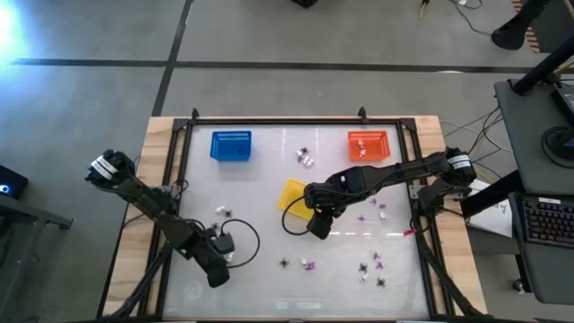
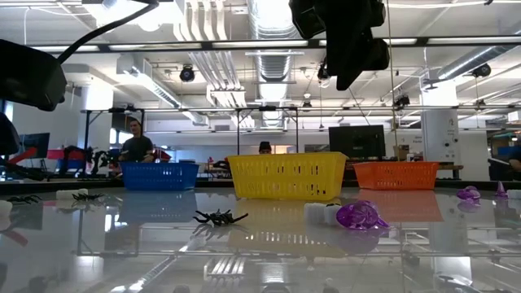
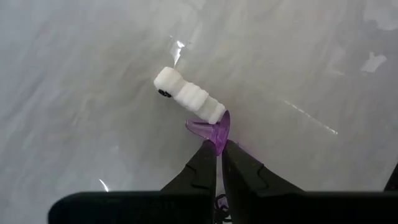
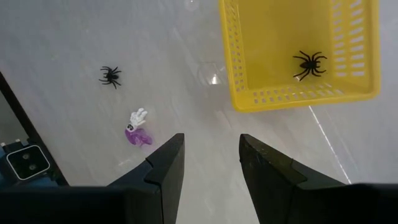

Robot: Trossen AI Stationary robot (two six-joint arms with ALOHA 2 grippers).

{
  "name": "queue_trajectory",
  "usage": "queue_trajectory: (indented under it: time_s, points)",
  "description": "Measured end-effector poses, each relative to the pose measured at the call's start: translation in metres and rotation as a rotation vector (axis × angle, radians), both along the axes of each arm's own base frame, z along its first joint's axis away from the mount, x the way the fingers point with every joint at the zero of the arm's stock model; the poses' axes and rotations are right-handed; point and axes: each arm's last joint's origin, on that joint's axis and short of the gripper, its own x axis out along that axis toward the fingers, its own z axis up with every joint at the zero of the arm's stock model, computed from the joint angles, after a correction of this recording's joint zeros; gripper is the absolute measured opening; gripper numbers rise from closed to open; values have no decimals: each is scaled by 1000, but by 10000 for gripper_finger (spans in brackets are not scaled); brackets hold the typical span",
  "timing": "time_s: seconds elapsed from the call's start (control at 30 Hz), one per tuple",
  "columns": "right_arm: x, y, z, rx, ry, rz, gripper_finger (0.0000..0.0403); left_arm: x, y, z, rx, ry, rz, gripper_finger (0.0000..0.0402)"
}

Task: Sort Halloween decoration
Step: Put the purple witch hat toy into the blue bin

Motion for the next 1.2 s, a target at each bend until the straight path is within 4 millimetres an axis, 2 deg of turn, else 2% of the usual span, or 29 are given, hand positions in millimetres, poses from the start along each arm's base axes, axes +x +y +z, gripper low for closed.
queue_trajectory:
  time_s: [0.3, 0.6, 0.9, 1.07, 1.2]
  points:
    - [0, 0, 0, -3, -1, 8, 146, 3, -3, 18, -47, -41, 3, 0]
    - [0, 0, 0, -11, -5, 31, 146, -7, 13, 39, -10, -74, 122, 0]
    - [0, 0, 0, -24, -11, 66, 146, -7, 51, 59, 109, -163, 331, 0]
    - [0, 0, 0, -27, -13, 74, 146, -1, 84, 68, 204, -235, 476, 0]
    - [0, 0, 0, -33, -14, 78, 146, 3, 111, 75, 254, -258, 526, 0]
